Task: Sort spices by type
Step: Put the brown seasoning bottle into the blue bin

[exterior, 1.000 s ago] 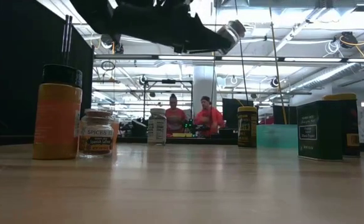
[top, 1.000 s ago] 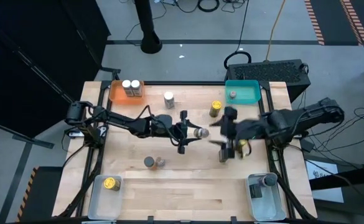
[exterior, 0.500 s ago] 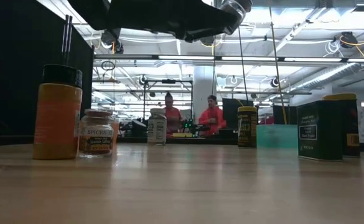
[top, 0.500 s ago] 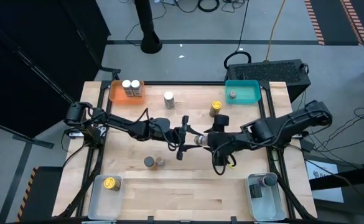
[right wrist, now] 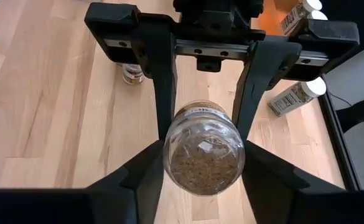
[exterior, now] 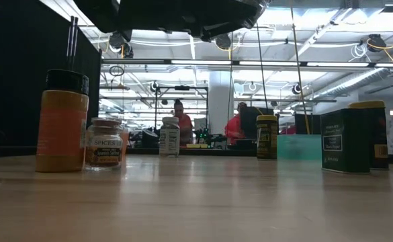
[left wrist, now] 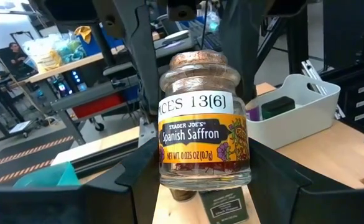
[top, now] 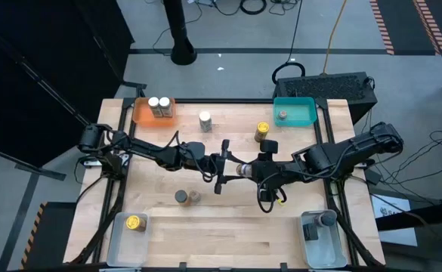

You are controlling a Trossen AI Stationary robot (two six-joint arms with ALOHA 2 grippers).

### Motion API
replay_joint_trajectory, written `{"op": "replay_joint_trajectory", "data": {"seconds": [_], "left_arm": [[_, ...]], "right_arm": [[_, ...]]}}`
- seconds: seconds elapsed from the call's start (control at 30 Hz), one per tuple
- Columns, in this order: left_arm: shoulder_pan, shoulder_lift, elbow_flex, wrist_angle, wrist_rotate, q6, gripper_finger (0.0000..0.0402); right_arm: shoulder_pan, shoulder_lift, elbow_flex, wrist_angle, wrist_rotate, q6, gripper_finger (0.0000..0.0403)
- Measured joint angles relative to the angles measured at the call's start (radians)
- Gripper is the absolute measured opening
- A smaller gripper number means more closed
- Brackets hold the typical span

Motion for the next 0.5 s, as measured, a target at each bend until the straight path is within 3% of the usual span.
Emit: {"op": "replay_joint_trajectory", "data": {"seconds": [0.13,0.27,0.5], "left_arm": [[-0.001,0.0,0.0,-0.002,0.004,0.0,0.02],[-0.003,0.0,0.0,-0.002,-0.025,-0.04,0.0207],[0.009,-0.001,0.001,-0.06,-0.082,-0.072,0.0325]], "right_arm": [[0.0,0.0,0.0,0.0,-0.02,0.008,0.0151],[-0.005,-0.001,0.0,0.0,-0.032,0.032,0.0148],[-0.083,-0.035,0.023,-0.147,-0.039,0.222,0.0148]]}}
